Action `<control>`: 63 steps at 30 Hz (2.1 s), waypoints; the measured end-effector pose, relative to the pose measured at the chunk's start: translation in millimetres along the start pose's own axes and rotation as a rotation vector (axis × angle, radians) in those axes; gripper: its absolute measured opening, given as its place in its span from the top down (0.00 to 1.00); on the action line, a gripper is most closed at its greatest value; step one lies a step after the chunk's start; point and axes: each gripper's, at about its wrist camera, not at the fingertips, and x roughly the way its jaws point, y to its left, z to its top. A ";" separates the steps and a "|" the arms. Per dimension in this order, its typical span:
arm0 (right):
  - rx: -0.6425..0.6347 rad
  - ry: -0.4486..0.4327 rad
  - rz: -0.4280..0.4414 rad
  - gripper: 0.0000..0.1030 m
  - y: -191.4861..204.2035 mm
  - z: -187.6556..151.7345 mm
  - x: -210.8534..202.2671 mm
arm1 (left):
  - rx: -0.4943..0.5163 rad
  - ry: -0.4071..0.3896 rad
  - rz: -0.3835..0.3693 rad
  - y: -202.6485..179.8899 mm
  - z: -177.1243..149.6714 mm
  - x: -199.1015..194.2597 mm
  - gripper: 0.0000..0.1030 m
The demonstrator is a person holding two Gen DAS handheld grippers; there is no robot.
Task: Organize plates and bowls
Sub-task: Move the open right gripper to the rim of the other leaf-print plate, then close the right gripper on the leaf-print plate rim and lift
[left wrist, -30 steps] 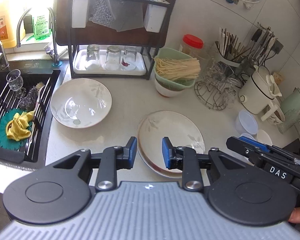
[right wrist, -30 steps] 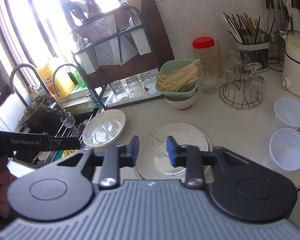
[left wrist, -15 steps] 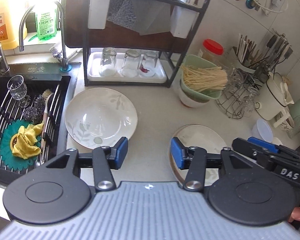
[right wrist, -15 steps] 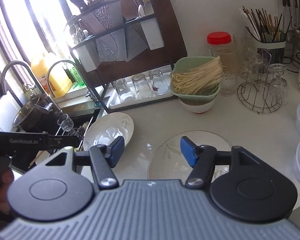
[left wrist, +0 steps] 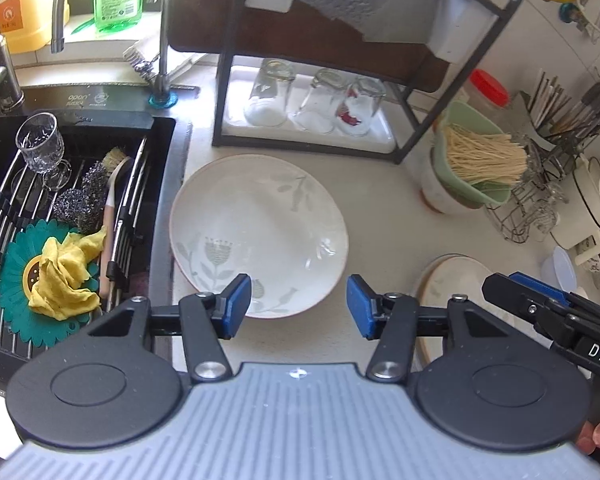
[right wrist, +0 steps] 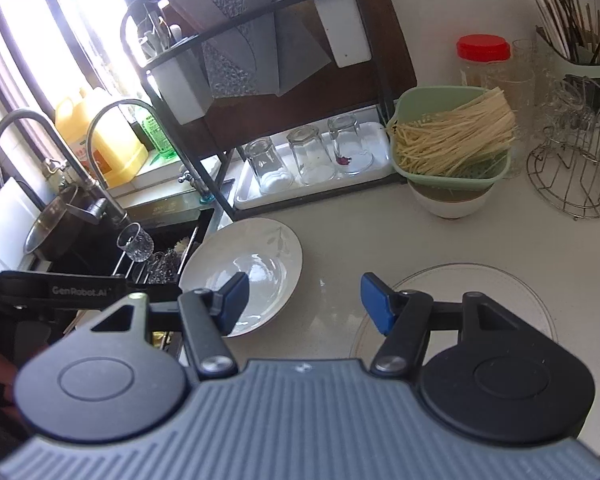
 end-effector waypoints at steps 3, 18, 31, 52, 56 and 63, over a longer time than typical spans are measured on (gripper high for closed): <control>-0.002 0.027 0.005 0.38 6.7 2.9 18.1 | -0.011 0.010 0.008 14.7 5.0 9.4 0.43; 0.017 0.124 0.021 0.56 15.0 12.5 112.8 | -0.062 0.047 0.062 72.2 32.9 75.1 0.43; 0.058 0.221 -0.010 0.74 12.9 12.4 168.5 | -0.119 0.110 0.023 105.0 58.2 119.0 0.61; 0.078 0.254 -0.025 0.89 -0.7 4.4 152.0 | 0.005 0.155 -0.038 96.8 50.9 106.3 0.84; 0.089 0.235 -0.046 0.89 -1.5 4.5 127.4 | 0.020 0.144 -0.076 83.1 53.4 88.5 0.84; 0.119 0.140 -0.097 0.89 3.5 6.4 67.3 | 0.054 0.127 -0.135 55.3 56.0 57.6 0.84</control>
